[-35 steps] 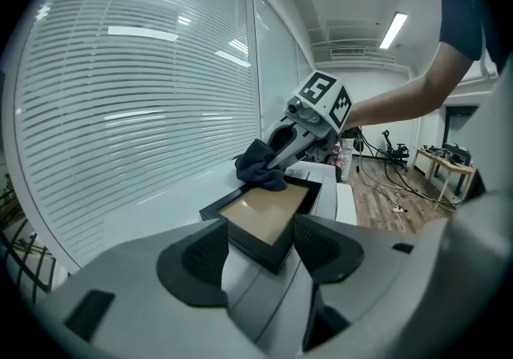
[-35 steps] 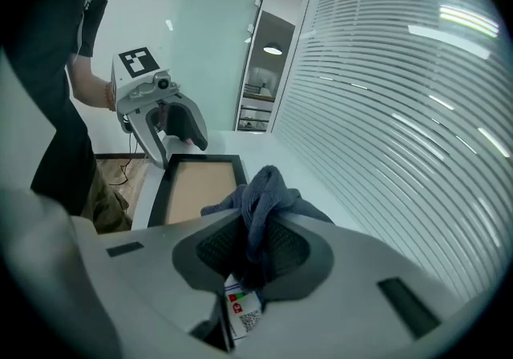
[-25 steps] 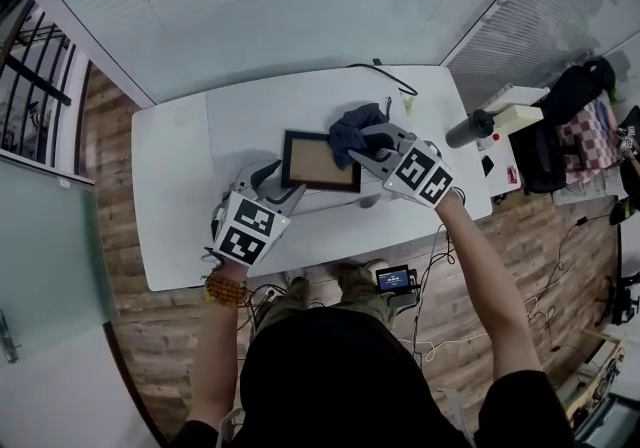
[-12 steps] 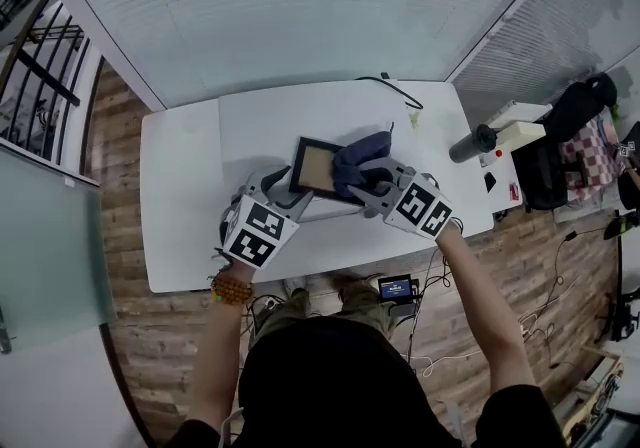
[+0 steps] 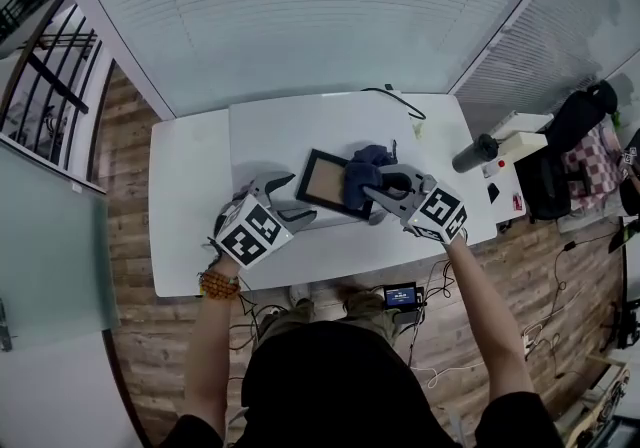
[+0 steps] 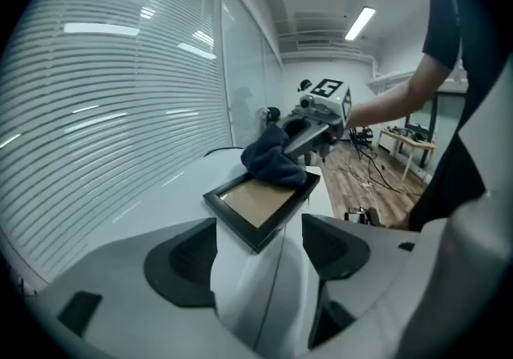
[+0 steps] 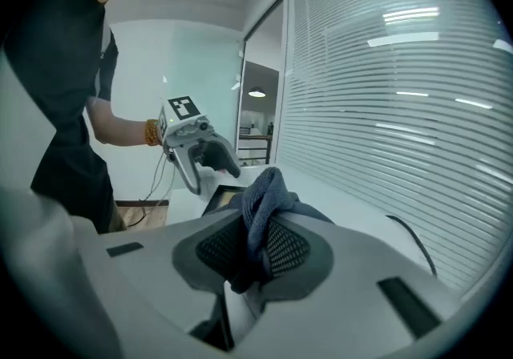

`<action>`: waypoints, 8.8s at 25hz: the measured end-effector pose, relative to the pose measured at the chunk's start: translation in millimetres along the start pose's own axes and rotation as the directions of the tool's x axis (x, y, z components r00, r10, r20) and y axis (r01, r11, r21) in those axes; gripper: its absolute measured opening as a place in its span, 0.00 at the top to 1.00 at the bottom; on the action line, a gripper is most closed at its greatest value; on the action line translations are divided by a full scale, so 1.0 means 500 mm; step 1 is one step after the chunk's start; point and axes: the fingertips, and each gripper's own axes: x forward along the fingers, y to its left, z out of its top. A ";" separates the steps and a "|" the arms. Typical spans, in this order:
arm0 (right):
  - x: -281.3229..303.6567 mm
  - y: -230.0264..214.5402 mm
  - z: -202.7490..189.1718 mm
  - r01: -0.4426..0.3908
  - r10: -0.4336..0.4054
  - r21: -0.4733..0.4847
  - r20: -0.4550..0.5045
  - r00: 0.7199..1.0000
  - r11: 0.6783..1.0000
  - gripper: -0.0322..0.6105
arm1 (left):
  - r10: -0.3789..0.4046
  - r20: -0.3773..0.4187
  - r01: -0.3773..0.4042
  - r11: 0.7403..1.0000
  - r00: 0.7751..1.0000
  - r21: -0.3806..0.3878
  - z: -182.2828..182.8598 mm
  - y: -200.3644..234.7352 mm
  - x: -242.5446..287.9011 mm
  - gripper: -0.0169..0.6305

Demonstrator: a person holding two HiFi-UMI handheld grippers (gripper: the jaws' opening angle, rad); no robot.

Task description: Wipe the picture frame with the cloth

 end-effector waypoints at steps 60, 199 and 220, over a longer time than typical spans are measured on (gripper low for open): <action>0.279 -0.072 0.077 -0.340 0.143 -0.321 -0.507 0.850 0.884 0.88 | 0.114 -0.057 -0.118 0.990 0.992 -0.072 -0.044 0.081 -0.019 0.46; 0.118 0.066 -0.021 -0.034 0.026 -0.045 -0.177 0.984 0.998 0.41 | -0.227 -0.234 0.235 0.972 0.945 0.005 0.036 0.021 0.064 0.85; 0.108 0.144 0.210 -0.009 0.095 -0.309 0.265 0.960 0.951 0.54 | -0.181 0.535 0.183 0.982 0.825 0.051 0.193 -0.048 -0.104 0.82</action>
